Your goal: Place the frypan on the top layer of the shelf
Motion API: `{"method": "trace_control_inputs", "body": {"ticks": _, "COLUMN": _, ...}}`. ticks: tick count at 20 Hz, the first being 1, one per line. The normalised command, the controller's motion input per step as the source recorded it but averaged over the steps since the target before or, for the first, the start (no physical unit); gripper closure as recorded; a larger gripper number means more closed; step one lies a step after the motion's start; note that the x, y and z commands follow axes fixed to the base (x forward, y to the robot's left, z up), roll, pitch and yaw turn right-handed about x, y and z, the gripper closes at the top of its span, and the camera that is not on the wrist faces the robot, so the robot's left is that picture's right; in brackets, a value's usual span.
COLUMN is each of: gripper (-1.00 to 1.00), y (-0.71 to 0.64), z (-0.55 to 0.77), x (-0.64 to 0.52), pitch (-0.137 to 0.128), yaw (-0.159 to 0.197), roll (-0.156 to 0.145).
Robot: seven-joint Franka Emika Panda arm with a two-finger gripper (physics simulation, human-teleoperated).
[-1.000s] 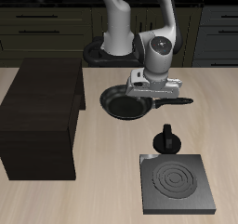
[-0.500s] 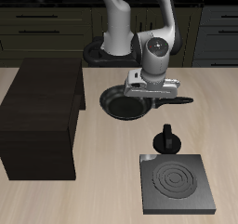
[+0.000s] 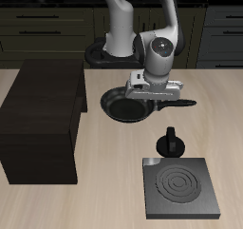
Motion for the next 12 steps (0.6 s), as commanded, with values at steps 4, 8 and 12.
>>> {"method": "trace_control_inputs", "body": {"ticks": 4, "gripper": 1.0, "y": 0.03, "z": 0.09, "x": 0.09, "pitch": -0.016, "yaw": 0.026, "roll": -0.009}}
{"method": "trace_control_inputs", "body": {"ticks": 8, "gripper": 1.0, "y": 0.0, "z": 0.12, "x": 0.04, "pitch": -0.021, "yaw": 0.027, "roll": -0.009}}
{"method": "trace_control_inputs", "body": {"ticks": 12, "gripper": 1.0, "y": -0.03, "z": 0.15, "x": 0.04, "pitch": -0.031, "yaw": 0.013, "roll": -0.014}}
